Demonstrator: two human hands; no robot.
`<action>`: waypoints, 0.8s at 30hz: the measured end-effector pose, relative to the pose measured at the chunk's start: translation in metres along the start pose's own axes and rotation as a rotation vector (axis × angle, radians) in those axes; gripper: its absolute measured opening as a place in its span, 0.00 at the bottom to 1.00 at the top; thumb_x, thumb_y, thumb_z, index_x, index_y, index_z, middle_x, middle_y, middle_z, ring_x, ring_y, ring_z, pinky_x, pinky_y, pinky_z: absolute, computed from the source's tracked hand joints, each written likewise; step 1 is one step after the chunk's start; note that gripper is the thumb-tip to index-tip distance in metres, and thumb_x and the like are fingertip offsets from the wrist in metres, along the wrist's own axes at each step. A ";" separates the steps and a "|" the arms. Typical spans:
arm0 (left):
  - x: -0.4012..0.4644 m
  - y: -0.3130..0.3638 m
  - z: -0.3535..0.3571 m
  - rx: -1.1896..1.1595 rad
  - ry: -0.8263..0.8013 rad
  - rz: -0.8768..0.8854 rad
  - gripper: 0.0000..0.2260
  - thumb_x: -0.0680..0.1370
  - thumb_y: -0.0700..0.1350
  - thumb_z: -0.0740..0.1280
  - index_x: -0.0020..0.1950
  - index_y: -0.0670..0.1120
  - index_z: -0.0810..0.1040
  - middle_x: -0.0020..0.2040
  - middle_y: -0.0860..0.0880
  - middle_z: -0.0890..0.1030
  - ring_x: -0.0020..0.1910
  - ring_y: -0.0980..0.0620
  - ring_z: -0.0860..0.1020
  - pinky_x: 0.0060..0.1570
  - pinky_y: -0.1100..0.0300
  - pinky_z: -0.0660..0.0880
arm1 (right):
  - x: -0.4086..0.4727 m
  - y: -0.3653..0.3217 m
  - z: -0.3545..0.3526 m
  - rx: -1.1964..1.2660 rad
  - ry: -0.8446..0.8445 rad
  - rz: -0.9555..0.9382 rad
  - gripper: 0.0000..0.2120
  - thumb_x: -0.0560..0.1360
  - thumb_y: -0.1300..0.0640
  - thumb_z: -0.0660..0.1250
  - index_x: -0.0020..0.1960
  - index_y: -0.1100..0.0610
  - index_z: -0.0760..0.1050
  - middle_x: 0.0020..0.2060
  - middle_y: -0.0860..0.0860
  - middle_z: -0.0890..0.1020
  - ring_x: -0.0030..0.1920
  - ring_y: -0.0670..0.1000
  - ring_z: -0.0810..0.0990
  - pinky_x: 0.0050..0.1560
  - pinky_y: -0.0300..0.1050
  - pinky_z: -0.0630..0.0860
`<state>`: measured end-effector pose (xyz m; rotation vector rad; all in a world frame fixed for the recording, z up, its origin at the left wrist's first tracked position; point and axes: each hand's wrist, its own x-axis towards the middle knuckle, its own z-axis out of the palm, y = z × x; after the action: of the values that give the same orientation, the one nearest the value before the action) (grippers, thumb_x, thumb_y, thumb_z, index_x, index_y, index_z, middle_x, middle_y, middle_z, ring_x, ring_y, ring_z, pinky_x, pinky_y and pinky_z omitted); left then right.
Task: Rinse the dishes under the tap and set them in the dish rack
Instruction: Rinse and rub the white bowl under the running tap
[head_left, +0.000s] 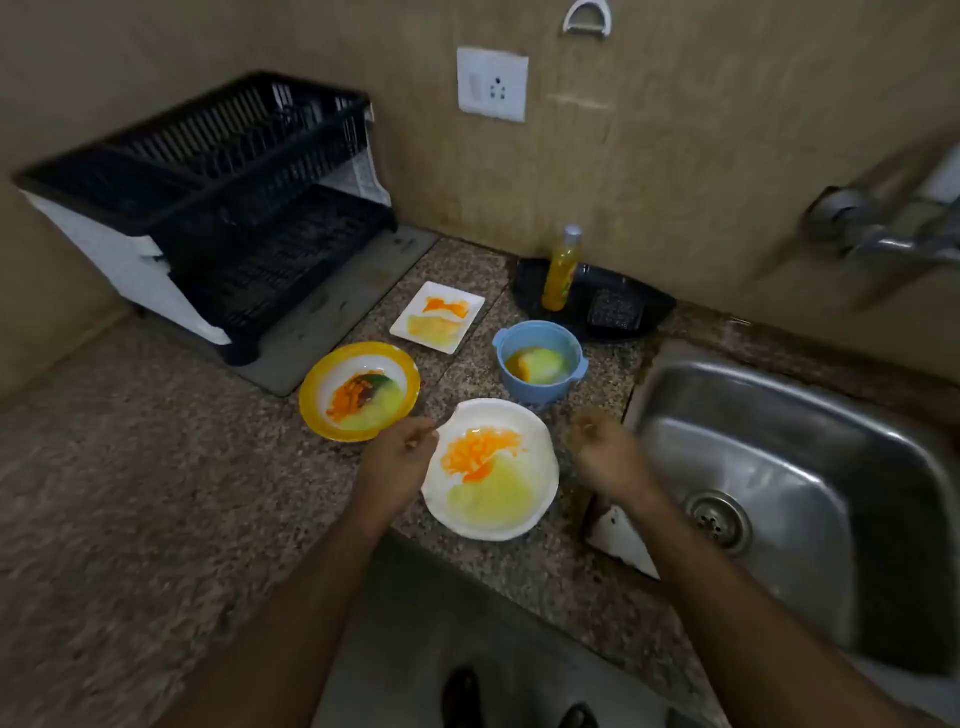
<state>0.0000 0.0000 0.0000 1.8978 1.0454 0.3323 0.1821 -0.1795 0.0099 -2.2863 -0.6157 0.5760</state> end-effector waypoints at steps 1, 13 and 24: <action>0.003 -0.006 0.004 0.057 0.029 0.000 0.07 0.79 0.47 0.67 0.53 0.46 0.81 0.49 0.53 0.78 0.50 0.53 0.76 0.55 0.53 0.74 | 0.004 0.003 0.004 -0.049 -0.034 0.000 0.09 0.78 0.52 0.62 0.45 0.56 0.75 0.40 0.50 0.80 0.43 0.53 0.78 0.44 0.49 0.74; 0.017 -0.046 0.024 0.250 -0.211 -0.052 0.15 0.77 0.49 0.63 0.58 0.41 0.77 0.54 0.42 0.81 0.52 0.42 0.79 0.49 0.47 0.77 | 0.019 0.023 0.042 -0.162 -0.226 0.008 0.12 0.76 0.58 0.60 0.57 0.57 0.77 0.48 0.56 0.81 0.47 0.56 0.79 0.46 0.49 0.78; 0.033 0.047 0.101 -0.001 -0.369 0.132 0.22 0.72 0.64 0.63 0.62 0.55 0.74 0.57 0.51 0.81 0.54 0.52 0.81 0.51 0.48 0.79 | 0.008 0.077 -0.071 0.062 0.051 0.101 0.06 0.74 0.57 0.63 0.47 0.58 0.78 0.39 0.54 0.82 0.35 0.54 0.82 0.35 0.54 0.82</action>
<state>0.1054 -0.0448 -0.0226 1.9385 0.6758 0.0506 0.2484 -0.2608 0.0003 -2.2763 -0.4534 0.5756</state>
